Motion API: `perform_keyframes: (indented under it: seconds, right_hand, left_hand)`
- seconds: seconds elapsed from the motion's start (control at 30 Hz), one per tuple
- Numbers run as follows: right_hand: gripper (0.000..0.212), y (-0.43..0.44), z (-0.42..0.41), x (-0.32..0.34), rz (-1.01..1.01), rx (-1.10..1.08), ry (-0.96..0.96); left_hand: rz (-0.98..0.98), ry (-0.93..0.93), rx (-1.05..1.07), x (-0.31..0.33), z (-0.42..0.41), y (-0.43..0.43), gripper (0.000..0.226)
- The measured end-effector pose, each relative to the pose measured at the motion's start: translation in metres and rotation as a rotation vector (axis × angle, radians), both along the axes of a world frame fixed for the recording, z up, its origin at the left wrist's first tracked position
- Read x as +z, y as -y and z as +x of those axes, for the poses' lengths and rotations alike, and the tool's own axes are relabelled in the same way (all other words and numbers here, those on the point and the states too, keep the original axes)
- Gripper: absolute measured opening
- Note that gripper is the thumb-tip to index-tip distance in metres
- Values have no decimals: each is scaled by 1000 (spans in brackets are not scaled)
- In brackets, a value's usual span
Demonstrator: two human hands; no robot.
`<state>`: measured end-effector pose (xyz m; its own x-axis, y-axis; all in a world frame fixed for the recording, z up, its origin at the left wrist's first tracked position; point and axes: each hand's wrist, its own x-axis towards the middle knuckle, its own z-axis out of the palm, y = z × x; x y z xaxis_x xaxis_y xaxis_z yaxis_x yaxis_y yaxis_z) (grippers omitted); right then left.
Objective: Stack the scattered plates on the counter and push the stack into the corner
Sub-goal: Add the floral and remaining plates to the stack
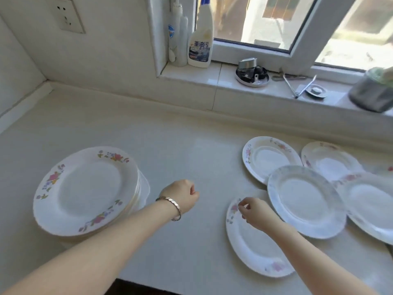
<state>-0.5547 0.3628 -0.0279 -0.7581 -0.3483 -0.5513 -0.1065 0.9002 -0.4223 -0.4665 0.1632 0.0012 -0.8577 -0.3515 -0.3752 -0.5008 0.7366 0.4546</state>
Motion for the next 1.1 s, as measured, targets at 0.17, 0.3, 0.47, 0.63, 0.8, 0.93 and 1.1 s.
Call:
perform_keyframes:
  seconds: [0.17,0.3,0.47,0.63,0.8,0.93,1.1]
  right_hand:
    - [32,-88,-26,5,109,-240,-150]
    - [44,-149,-43,-3,204,-546,-210]
    - [63,-185,-63,-21,152,-933,-77]
    - [53,-193,-74,-37,-247,-1264,82]
    - [37,-194,-71,-37,-405,-1269,-33]
    - [28,-191,-74,-33,-503,-1272,-100]
    - [24,-157,-68,-13,-774,-1247,32]
  left_hand:
    - [-4,89,-92,-25,-46,-42,35]
    - [15,161,-81,-35,-58,-66,31]
    - [-36,270,-82,-49,-57,-77,29]
    - [-56,329,-35,-57,-54,-72,26]
    - [-72,301,16,-56,-55,-65,20]
    - [-82,266,46,-49,-55,-55,19]
    - [-68,220,107,-28,-43,-30,20]
